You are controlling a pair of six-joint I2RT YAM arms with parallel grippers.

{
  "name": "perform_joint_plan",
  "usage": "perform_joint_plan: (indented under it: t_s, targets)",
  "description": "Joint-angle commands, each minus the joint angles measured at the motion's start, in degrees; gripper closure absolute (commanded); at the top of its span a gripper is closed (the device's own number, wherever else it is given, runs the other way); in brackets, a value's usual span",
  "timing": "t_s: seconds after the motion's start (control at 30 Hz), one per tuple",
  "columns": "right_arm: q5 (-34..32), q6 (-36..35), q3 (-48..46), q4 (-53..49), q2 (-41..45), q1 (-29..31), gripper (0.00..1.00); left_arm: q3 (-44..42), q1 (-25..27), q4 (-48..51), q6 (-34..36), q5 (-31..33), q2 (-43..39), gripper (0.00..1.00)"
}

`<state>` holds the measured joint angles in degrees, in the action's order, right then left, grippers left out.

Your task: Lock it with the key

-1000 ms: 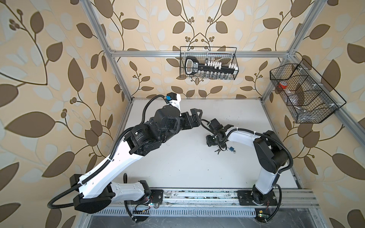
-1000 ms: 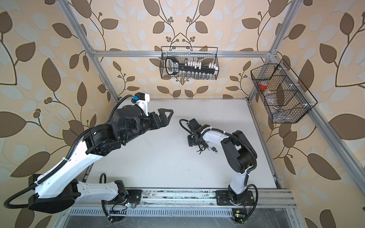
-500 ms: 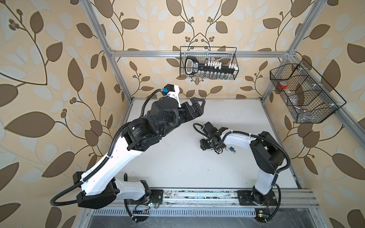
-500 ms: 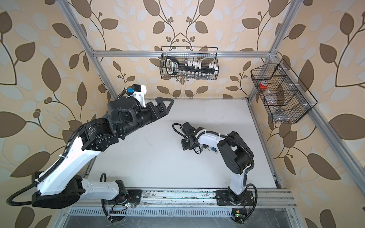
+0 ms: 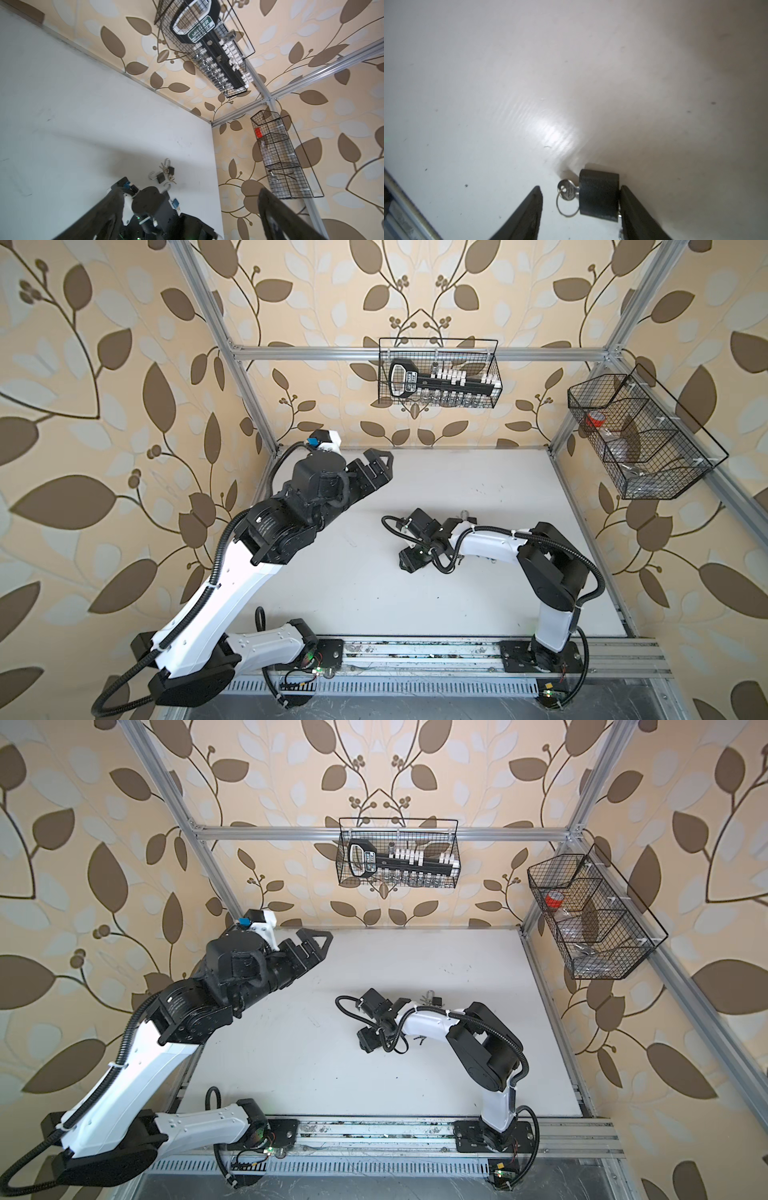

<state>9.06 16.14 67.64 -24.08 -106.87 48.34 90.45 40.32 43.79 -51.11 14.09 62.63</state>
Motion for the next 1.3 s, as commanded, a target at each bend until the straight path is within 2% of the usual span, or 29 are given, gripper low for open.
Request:
perform_joint_plan:
  t_s: [0.0,0.1,0.2,0.33,0.43,0.53,0.77,1.27]
  targets:
    - [-0.2,-2.5,-1.1,1.7,6.2,1.3,0.36,-2.1,-1.7,7.3,3.4,2.5,-2.5,0.01]
    - [-10.0,2.7,-2.6,1.4,10.6,1.2,0.34,-7.1,-3.4,8.9,4.6,0.8,-3.4,0.01]
    - [-16.7,12.4,-3.3,-2.0,13.0,1.3,0.42,-12.5,-6.1,8.4,5.7,-2.7,-3.4,0.01]
    - [-15.4,27.2,-6.7,-1.9,15.0,3.1,0.48,-18.0,-12.2,6.4,6.9,-8.2,-3.3,0.01]
    - [-16.1,33.8,-7.5,-1.1,14.8,5.7,0.49,-20.5,-17.1,4.9,7.7,-11.8,-3.6,0.01]
    - [-14.8,38.8,-9.1,1.9,14.2,7.4,0.51,-21.1,-19.6,4.7,8.9,-13.4,-3.4,0.01]
    - [-11.9,39.7,-9.2,4.5,9.8,7.8,0.5,-22.7,-21.0,3.6,9.7,-15.5,-2.9,0.01]
    - [-14.2,38.1,-4.8,4.5,2.2,7.6,0.4,-24.9,-21.4,3.0,10.2,-16.2,-4.4,0.01]
